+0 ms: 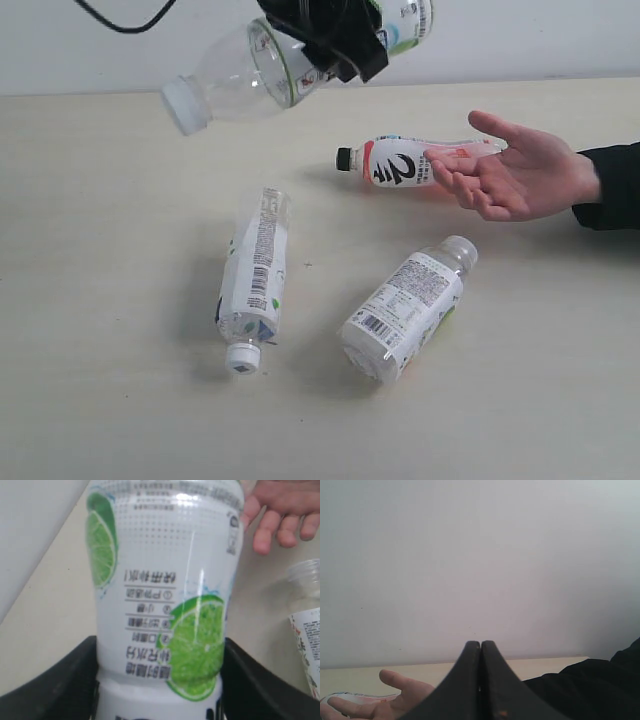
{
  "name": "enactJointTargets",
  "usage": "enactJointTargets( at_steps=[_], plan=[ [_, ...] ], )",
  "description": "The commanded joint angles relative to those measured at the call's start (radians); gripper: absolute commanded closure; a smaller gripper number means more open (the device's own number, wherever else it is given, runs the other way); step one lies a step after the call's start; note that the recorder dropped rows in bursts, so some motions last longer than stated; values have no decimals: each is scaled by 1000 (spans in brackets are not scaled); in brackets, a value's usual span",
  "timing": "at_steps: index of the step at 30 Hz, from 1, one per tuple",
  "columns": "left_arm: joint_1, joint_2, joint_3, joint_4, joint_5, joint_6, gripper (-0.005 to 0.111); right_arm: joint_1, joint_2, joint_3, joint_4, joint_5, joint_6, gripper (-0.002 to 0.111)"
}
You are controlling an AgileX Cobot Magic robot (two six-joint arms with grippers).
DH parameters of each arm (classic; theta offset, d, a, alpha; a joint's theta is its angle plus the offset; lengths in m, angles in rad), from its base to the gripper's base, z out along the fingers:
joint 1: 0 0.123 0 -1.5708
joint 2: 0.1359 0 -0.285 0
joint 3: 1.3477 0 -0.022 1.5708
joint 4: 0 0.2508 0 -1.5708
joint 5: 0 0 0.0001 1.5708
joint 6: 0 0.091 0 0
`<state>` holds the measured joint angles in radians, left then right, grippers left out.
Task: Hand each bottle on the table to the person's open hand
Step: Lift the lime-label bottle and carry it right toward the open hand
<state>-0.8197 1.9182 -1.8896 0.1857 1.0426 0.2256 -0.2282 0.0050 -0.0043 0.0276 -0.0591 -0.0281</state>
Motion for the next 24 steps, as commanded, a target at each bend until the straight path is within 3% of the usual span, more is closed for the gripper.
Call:
enactJointTargets(
  at_steps=[1,6,12,16,20,24],
  plan=[
    [-11,-137,269,-17,-254,-46,107,-7,-5,4,-1,-14,-3,108],
    [-11,-246,519,17,-421,-48,107,-7,-5,4,-1,-14,-3,108],
    [-32,-267,564,106,-417,83,107,-7,-5,4,-1,-14,-3,108],
    [-46,-267,564,127,-461,330,107,-7,-5,4,-1,-14,-3,108],
    [-78,-267,564,127,-509,743,107,-7,-5,4,-1,-14,-3,108],
    [-117,-265,550,127,-626,929,107,-7,-5,4,-1,-14,-3,108]
  ],
)
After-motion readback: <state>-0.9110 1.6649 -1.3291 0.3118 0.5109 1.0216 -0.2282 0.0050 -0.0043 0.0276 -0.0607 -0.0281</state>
